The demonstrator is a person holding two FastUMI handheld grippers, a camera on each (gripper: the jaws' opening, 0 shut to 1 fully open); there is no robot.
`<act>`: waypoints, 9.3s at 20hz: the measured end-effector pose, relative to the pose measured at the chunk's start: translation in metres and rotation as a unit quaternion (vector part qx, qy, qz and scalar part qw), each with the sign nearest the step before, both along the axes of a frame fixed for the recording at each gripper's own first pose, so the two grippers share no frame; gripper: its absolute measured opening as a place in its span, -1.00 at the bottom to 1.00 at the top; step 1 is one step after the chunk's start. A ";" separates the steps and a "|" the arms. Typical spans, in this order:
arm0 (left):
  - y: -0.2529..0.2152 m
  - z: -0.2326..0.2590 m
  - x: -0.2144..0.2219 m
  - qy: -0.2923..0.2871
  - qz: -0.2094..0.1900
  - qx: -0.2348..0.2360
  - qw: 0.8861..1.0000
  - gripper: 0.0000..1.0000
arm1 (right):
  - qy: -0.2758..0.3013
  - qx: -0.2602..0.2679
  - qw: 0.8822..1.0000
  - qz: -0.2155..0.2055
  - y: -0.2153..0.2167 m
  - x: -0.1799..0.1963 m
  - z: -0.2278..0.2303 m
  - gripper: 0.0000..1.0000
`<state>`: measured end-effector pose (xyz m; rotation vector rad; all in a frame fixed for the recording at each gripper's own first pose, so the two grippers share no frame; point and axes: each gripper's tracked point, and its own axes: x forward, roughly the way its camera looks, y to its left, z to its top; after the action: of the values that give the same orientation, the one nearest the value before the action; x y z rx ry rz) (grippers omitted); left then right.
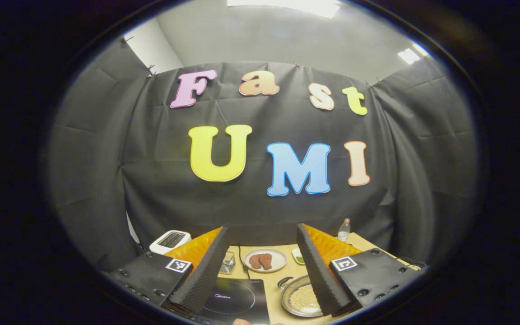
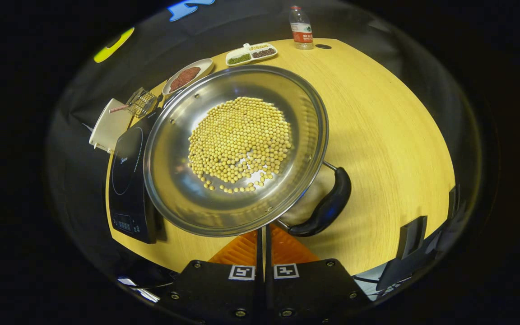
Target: First push the handle of the pot to place it horizontally, then grasp the pot with both hands and set it on the induction cooktop.
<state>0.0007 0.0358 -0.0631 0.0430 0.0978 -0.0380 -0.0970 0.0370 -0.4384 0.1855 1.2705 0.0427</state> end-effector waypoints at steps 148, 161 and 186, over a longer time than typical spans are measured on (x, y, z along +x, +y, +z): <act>0.067 -0.302 0.062 0.410 -0.062 -0.001 0.910 0.27 | -0.124 0.001 0.992 0.006 -0.110 0.182 0.005 0.11; 0.162 -0.300 0.062 0.413 -0.044 -0.004 0.910 0.27 | -0.112 0.012 0.993 0.028 -0.106 0.196 -0.004 0.11; 0.282 -0.361 0.097 0.423 -0.028 -0.004 0.906 0.21 | -0.091 0.013 0.996 0.017 -0.129 0.198 0.006 0.12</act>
<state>0.0973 0.3178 -0.4242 0.0186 0.9696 -0.1137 0.1011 -0.0916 -0.4327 0.1778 1.0912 0.1038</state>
